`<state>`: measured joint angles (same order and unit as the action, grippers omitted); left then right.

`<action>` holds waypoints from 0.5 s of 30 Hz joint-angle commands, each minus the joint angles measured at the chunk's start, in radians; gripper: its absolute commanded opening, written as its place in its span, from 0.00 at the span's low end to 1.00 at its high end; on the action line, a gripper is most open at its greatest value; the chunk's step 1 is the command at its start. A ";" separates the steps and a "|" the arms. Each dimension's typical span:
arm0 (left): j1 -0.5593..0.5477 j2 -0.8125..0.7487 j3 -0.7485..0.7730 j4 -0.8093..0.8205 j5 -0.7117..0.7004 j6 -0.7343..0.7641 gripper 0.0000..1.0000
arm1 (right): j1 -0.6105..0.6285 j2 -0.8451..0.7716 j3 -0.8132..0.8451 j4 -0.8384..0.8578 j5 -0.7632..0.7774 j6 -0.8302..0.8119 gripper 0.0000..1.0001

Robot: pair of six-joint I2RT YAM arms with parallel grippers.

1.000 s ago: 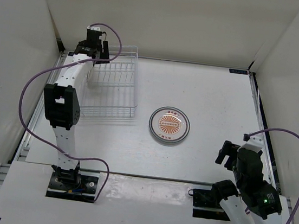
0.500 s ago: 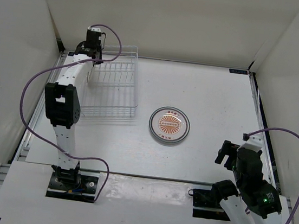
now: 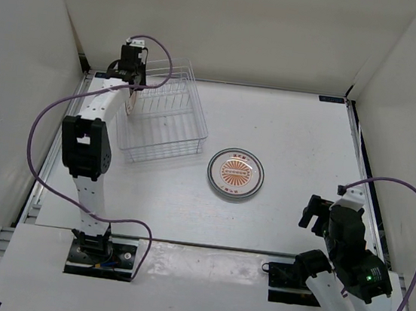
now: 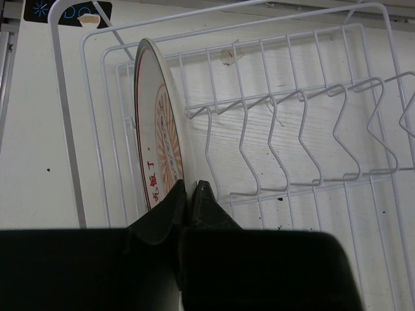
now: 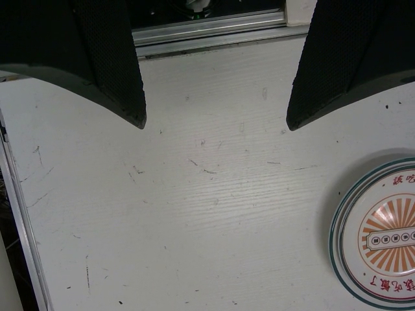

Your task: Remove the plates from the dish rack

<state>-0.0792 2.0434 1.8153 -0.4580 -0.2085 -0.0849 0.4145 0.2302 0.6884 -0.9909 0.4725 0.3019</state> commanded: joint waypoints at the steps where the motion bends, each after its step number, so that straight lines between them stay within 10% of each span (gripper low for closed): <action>1: -0.008 -0.126 -0.013 0.027 0.046 0.128 0.01 | 0.000 0.006 -0.010 0.041 0.002 -0.021 0.90; 15: -0.010 -0.408 -0.116 0.154 0.204 0.169 0.01 | -0.002 0.001 -0.012 0.041 0.003 -0.017 0.90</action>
<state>-0.0917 1.7329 1.6798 -0.3721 -0.0196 0.0296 0.4145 0.2302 0.6750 -0.9886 0.4706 0.3016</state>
